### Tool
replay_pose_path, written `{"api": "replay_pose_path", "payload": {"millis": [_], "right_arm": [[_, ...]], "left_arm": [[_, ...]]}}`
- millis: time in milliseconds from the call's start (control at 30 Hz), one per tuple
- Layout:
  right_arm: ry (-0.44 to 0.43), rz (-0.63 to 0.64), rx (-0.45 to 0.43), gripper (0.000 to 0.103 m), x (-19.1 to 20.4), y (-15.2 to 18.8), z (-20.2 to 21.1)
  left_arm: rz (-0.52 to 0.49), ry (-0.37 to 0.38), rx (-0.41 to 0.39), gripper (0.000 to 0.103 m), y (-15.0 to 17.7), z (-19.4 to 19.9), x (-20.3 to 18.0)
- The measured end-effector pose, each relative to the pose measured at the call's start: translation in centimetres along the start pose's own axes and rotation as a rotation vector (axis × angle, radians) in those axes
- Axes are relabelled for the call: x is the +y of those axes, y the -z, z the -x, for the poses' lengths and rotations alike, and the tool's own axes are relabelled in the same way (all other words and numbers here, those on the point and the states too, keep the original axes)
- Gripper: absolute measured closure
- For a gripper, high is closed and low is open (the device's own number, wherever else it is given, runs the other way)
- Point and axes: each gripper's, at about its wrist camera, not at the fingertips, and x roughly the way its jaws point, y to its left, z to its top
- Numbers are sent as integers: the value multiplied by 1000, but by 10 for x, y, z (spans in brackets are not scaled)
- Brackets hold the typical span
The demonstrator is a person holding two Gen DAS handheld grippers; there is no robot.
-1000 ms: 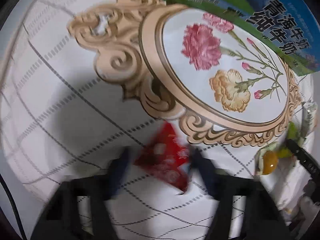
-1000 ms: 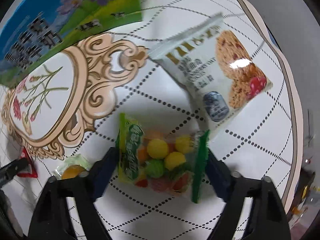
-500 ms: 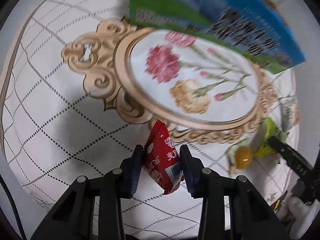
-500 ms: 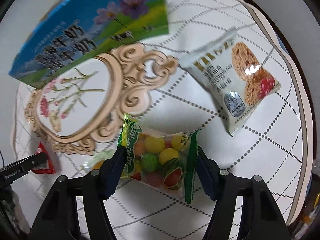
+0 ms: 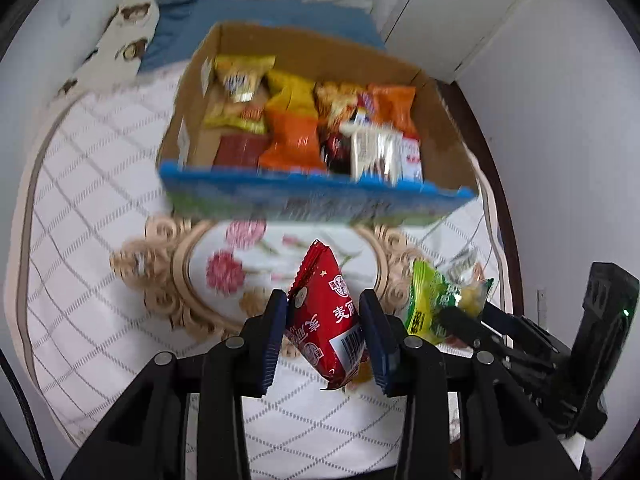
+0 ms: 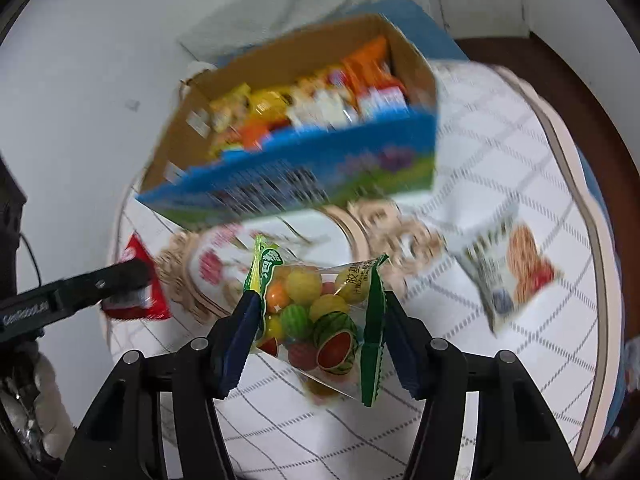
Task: Organize snacks
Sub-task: 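Carry both packets into the cardboard box and open both tools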
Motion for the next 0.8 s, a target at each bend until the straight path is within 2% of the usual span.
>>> {"api": "replay_pose_path", "payload": {"millis": [133,167,200,333,400,433,533,700,800], "right_arm": [[-34,0,-18,45,0,-12,11],[-40,0,-24,56,0,-17,14],[-55,1,-34,60,1,-25,17],[-42,29,-64,61,6,-62,19],[-46,20,-8,61,6,-78,3],[-39,15,6,58,4,-80,0],[22,52,100,26,0,-69,-27],[82,29,278,26,-34,-30,-80],[87,-36,325,26,-52,-19,-101]], "left_arm": [[15,22,11,68,-11,-4,1],[18,26,9,68,-16,-2,1],[16,26,3,68,-20,-1,0],[-11,-8,-41,68,-51,-2,-10],[-17,-24,-39,68,-66,-7,-12],[-16,-30,-38,68,-70,-9,-12],[-19,-37,-25,68,-69,-14,-8],[-10,-49,50,68,-38,-40,-1],[3,-66,113,68,-16,-67,6]]}}
